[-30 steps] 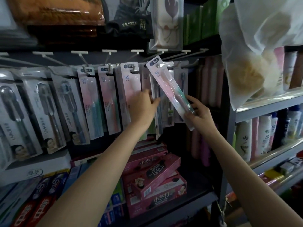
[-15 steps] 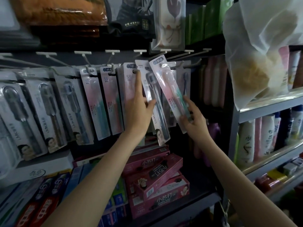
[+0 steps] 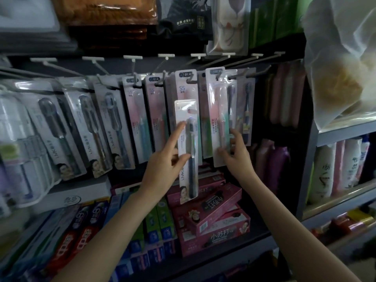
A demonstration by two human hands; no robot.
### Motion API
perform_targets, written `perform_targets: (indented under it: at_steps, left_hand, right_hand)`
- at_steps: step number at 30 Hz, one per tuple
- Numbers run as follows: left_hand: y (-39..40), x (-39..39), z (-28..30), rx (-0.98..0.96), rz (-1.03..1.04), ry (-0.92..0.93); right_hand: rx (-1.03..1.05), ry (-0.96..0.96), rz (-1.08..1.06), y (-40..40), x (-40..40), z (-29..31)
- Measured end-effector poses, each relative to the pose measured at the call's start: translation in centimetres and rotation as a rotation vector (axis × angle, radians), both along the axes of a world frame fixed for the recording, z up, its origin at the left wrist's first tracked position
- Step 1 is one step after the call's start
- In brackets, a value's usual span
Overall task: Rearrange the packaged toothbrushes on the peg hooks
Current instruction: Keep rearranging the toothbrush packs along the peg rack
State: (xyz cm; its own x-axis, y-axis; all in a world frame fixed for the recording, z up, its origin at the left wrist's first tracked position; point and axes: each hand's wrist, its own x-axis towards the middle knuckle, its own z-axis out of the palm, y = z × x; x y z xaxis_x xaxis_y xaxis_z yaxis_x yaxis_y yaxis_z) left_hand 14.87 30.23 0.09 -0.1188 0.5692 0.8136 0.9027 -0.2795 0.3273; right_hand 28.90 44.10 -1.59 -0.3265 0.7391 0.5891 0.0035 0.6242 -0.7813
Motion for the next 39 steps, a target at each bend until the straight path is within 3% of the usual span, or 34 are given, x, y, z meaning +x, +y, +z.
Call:
perform_targets:
  at_steps: [3, 7, 9, 12, 15, 19, 24, 27, 32, 39]
  left_hand:
    - [-0.7, -0.4, 0.1, 0.041, 0.009, 0.001]
    - [-1.8, -1.4, 0.3, 0.054, 0.017, -0.088]
    - [-2.6, -1.8, 0.5, 0.070, 0.013, -0.147]
    - [-4.0, -2.7, 1.3, 0.140, 0.008, -0.281]
    - [-6.0, -4.2, 2.3, 0.216, 0.049, -0.344]
    - [-9.4, -6.8, 3.2, 0.192, 0.200, -0.245]
    - [-15.3, -11.0, 3.4, 0.323, 0.611, -0.117]
    - [-17.6, -12.9, 3.4, 0.290, 0.817, -0.045]
    - [-18.5, -13.9, 3.0, 0.076, 0.918, 0.241]
    - [-18.2, -15.0, 2.2, -0.035, 0.903, 0.184]
  right_hand:
    - [0.000, -0.024, -0.037, -0.8, -0.4, 0.0]
    - [0.215, 0.029, -0.318, -2.8, -0.2, 1.0]
    - [0.334, 0.098, -0.327, -4.4, -0.4, 2.1]
    - [0.423, 0.023, 0.026, -7.1, -2.1, 3.8]
    - [0.270, -0.120, 0.435, -10.0, -5.0, 4.7]
    - [0.254, -0.152, 0.496, -11.9, -9.1, 4.4]
    - [0.272, -0.205, 0.519, -13.4, -12.7, 3.8]
    - [0.173, -0.172, 0.564, -14.5, -14.7, 3.5]
    - [0.121, -0.162, 0.618, -15.6, -17.1, 3.5]
    - [0.093, -0.102, 0.639, -15.1, -17.6, 3.7]
